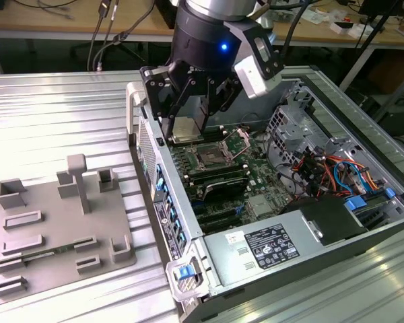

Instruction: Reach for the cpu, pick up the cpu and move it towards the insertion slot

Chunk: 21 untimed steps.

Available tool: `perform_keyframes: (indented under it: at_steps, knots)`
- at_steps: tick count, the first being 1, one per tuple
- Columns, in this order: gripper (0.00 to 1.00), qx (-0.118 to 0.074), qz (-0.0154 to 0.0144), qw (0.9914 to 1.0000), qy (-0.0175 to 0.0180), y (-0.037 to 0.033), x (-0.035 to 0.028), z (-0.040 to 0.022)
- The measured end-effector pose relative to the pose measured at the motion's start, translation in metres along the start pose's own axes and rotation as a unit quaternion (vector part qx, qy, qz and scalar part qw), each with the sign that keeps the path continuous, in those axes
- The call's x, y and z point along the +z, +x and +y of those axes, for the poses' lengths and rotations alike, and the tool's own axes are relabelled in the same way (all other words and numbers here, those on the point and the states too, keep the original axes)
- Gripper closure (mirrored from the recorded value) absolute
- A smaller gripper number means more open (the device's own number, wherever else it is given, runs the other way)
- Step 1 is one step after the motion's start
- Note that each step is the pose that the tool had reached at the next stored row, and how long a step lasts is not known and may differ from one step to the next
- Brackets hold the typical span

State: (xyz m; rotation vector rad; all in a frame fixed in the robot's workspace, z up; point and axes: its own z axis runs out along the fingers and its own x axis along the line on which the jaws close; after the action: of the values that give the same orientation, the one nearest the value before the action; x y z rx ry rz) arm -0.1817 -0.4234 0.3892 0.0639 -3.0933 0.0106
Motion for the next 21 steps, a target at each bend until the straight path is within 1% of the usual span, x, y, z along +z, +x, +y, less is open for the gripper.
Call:
perform_keyframes:
  at_steps: [16,19,21]
  knots:
    - [0.45,0.000,0.0000,1.00000,0.0001,-0.0123,0.0005,-0.0005]
    - [0.45,0.000,0.0000,1.00000,0.0000,-0.0165,0.0010,-0.0006]
    - [0.45,0.000,0.0000,1.00000,0.0001,-0.0208,0.0013,-0.0008]
